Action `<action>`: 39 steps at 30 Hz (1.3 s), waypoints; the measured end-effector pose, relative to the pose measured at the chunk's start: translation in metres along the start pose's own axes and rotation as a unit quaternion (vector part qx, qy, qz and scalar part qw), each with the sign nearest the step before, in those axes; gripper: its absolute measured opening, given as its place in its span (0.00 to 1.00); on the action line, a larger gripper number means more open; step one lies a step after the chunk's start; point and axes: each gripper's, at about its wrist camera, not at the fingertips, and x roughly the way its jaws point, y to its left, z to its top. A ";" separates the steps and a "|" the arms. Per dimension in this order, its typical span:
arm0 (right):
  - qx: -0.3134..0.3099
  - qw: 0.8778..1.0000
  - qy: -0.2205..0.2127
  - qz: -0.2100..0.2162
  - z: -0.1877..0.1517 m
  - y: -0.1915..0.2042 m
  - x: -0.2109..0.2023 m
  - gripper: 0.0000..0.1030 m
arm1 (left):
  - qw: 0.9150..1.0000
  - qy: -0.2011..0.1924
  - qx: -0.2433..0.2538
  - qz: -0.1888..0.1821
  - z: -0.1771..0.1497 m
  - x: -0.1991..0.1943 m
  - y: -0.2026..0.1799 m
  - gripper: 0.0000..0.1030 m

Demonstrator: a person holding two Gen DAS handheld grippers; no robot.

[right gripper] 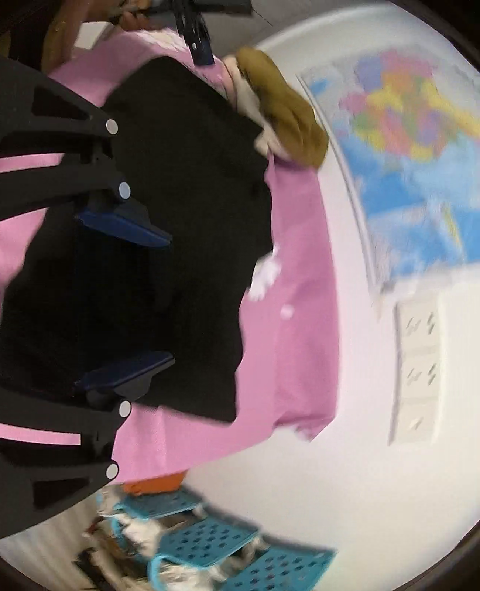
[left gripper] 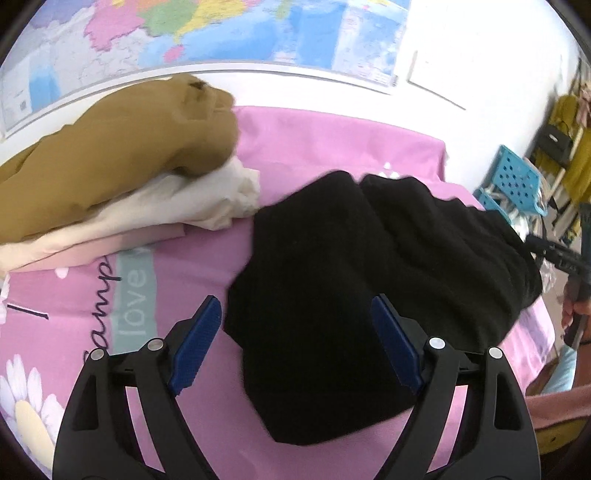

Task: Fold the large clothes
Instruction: 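Grasp the black jacket bundle edges with both grippers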

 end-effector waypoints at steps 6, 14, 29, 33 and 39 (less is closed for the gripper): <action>-0.020 0.998 0.060 0.030 -0.012 0.024 0.055 0.50 | 0.998 0.042 0.015 0.033 -0.008 0.044 -0.019 0.82; 0.056 0.996 0.029 0.057 -0.014 0.007 0.030 0.56 | 0.998 0.041 -0.048 0.029 -0.006 0.044 0.003 0.84; 0.250 0.936 0.055 0.241 -0.105 -0.022 -0.022 0.72 | 0.999 0.043 -0.027 -0.003 -0.062 -0.019 -0.010 0.85; 0.261 0.931 0.062 0.247 -0.113 -0.017 -0.014 0.72 | 0.999 0.042 0.003 0.007 -0.065 -0.018 -0.030 0.85; 0.273 0.932 0.038 0.235 -0.109 -0.014 -0.013 0.80 | 0.999 0.042 0.008 -0.015 -0.075 -0.022 -0.044 0.85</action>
